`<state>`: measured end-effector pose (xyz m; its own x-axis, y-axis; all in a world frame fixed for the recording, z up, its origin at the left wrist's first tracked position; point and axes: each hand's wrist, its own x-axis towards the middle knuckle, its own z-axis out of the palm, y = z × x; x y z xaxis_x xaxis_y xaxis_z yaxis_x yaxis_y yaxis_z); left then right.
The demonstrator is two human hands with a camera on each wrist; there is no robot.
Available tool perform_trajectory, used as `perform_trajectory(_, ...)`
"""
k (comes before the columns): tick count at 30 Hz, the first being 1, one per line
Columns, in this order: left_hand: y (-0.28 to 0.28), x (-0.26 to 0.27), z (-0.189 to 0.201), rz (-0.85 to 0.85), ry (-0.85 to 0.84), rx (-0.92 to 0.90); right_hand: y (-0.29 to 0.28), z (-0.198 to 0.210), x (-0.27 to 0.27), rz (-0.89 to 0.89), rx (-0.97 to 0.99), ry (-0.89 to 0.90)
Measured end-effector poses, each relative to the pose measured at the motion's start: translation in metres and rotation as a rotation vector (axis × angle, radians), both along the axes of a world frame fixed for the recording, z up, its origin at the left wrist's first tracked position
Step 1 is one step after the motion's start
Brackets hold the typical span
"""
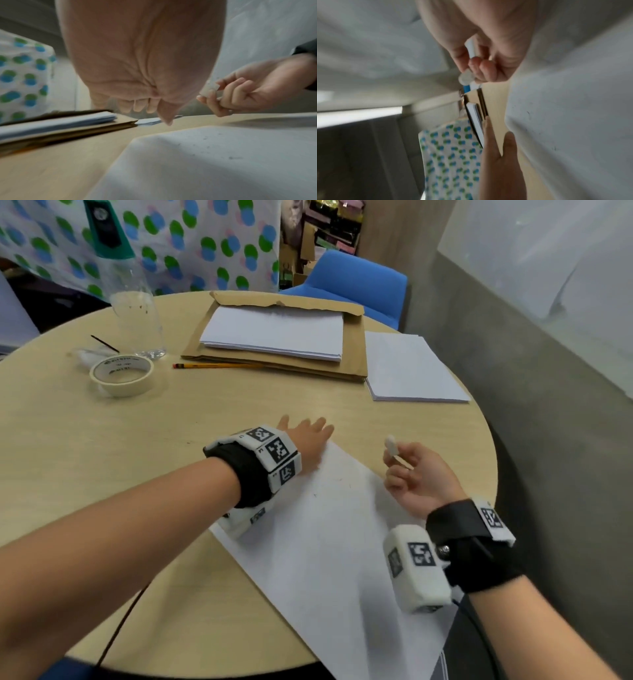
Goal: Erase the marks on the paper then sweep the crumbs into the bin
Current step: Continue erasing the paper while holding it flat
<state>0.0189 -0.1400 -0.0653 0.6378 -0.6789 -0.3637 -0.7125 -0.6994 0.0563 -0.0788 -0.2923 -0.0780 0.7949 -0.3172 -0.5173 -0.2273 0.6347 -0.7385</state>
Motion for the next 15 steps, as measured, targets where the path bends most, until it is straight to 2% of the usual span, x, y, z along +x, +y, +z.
perform_trajectory(2, 0.003, -0.009, 0.005, -0.073, -0.057, -0.005, 0.003, -0.012, -0.009, -0.127, 0.256, -0.093)
perform_trajectory(5, 0.006, -0.044, 0.004, -0.312, -0.022, 0.067, 0.004, -0.028, -0.015, -0.224, 0.396, -0.216)
perform_trajectory(7, 0.009, -0.071, -0.001, -0.471, 0.100, 0.143, 0.001, -0.031, -0.016, -0.213, 0.430, -0.228)
perform_trajectory(9, 0.017, -0.082, -0.006, -0.554, 0.248, 0.218, -0.004, -0.033, -0.016, -0.170, 0.401, -0.209)
perform_trajectory(11, 0.031, -0.063, -0.010, -0.484, 0.255, 0.269, -0.007, -0.033, -0.017, -0.137, 0.378, -0.207)
perform_trajectory(14, 0.053, -0.015, -0.012, -0.068, 0.029, 0.332, -0.005, -0.033, -0.018, -0.074, 0.405, -0.252)
perform_trajectory(15, 0.056, -0.005, -0.011, 0.012, -0.034, 0.328, -0.005, -0.035, -0.019, -0.050, 0.424, -0.287)
